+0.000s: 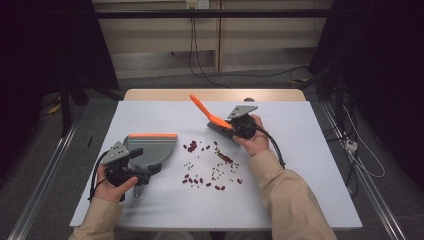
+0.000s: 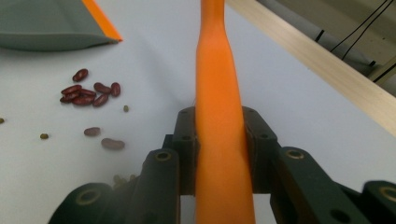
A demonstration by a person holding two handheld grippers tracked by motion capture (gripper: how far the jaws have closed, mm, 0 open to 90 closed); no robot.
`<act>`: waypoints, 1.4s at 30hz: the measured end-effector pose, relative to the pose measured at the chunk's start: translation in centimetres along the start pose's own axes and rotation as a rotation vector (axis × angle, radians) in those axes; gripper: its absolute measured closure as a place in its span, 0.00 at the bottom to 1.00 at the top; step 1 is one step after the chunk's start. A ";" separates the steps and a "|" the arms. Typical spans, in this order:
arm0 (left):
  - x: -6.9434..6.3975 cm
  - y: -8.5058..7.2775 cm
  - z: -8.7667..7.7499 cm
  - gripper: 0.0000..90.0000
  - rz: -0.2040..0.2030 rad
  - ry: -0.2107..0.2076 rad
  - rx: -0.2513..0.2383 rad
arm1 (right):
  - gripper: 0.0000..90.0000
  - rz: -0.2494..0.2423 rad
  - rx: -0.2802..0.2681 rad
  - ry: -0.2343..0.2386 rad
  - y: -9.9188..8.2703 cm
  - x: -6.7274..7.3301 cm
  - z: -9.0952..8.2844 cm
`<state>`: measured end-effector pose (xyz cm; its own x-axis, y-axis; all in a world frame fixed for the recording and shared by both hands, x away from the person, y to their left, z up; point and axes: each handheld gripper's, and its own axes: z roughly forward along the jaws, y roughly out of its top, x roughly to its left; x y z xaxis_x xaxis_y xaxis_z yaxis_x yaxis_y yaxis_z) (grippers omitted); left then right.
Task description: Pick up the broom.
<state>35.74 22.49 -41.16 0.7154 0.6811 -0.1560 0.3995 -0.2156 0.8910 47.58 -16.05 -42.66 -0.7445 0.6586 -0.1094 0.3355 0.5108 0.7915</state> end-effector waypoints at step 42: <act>-0.1 -0.2 0.0 0.06 -0.002 0.002 0.005 | 0.79 -0.096 -0.029 0.136 -1.9 4.6 -3.9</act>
<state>35.60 22.49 -41.28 0.7136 0.6828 -0.1570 0.4037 -0.2175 0.8887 41.31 -16.16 -42.29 -0.8446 0.5252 -0.1045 0.2433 0.5503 0.7988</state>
